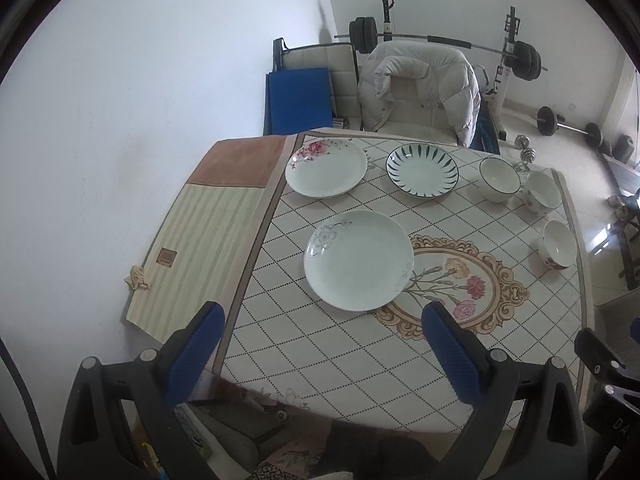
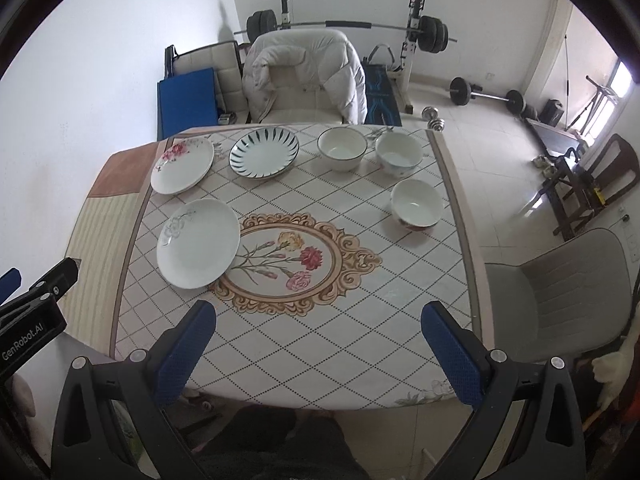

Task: Organize plates and bowls
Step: 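Move both grippers toward the rim of the grey-flower white plate, then close both grippers on the rim of the grey-flower plate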

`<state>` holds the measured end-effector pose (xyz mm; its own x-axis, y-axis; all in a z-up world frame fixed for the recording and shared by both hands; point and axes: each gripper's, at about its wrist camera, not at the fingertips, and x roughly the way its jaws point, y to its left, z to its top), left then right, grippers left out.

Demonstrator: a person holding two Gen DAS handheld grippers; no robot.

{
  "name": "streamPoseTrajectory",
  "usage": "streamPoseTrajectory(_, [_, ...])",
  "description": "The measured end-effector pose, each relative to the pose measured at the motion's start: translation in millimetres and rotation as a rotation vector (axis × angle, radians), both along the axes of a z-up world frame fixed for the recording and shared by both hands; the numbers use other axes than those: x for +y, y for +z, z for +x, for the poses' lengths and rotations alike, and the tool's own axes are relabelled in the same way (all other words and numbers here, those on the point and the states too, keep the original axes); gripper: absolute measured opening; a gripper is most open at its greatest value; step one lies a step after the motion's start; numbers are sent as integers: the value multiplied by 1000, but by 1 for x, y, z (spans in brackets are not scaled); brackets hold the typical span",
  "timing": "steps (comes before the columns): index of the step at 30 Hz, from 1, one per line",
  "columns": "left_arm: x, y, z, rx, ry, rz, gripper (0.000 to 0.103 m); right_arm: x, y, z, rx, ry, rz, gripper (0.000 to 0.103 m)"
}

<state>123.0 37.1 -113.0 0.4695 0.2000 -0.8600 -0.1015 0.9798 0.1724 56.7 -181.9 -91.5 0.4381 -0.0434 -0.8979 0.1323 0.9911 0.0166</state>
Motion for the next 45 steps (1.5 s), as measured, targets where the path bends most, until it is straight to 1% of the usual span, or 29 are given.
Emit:
streamPoseTrajectory(3, [17, -16, 22, 34, 12, -20, 101, 15, -27, 30, 54, 21, 6, 103])
streamPoseTrajectory(6, [33, -32, 48, 66, 13, -23, 101, 29, -50, 62, 110, 20, 38, 103])
streamPoseTrajectory(8, [43, -43, 68, 88, 9, -20, 101, 41, -63, 83, 137, 11, 36, 103])
streamPoseTrajectory(12, [59, -65, 107, 117, -15, -9, 101, 61, -86, 127, 177, 0, 22, 103])
streamPoseTrajectory(19, [79, -114, 168, 178, -57, -7, 101, 88, -135, 198, 251, -2, 9, 103])
streamPoseTrajectory(22, [84, -139, 189, 206, -83, -16, 101, 94, -163, 221, 288, -2, -5, 103])
streamPoseTrajectory(23, [85, -149, 197, 218, -105, -37, 101, 94, -174, 228, 303, -3, -5, 103])
streamPoseTrajectory(24, [86, -160, 205, 234, -134, -63, 101, 95, -184, 236, 311, 0, 10, 103])
streamPoseTrajectory(25, [87, -173, 213, 259, -154, -72, 101, 96, -194, 242, 312, 15, 47, 103])
streamPoseTrajectory(27, [90, -197, 225, 303, -193, -105, 101, 98, -218, 256, 333, 60, 143, 103])
streamPoseTrajectory(29, [93, -218, 234, 348, -209, -114, 101, 103, -239, 266, 345, 96, 222, 103])
streamPoseTrajectory(30, [96, -228, 238, 378, -215, -134, 100, 106, -249, 271, 356, 113, 236, 103])
streamPoseTrajectory(32, [101, -245, 243, 422, -213, -156, 96, 112, -265, 278, 364, 133, 248, 103])
streamPoseTrajectory(37, [109, -269, 246, 491, -227, -216, 86, 107, -297, 289, 421, 92, 269, 103])
streamPoseTrajectory(39, [111, -275, 246, 515, -237, -247, 78, 103, -308, 292, 438, 80, 290, 103])
streamPoseTrajectory(40, [111, -278, 246, 529, -238, -263, 76, 102, -313, 294, 451, 77, 297, 103])
streamPoseTrajectory(42, [112, -284, 246, 552, -240, -288, 65, 99, -322, 295, 475, 71, 320, 101])
streamPoseTrajectory(44, [113, -287, 246, 561, -245, -299, 61, 97, -331, 295, 497, 66, 350, 98])
streamPoseTrajectory(45, [114, -289, 246, 562, -245, -296, 59, 97, -334, 295, 507, 67, 365, 95])
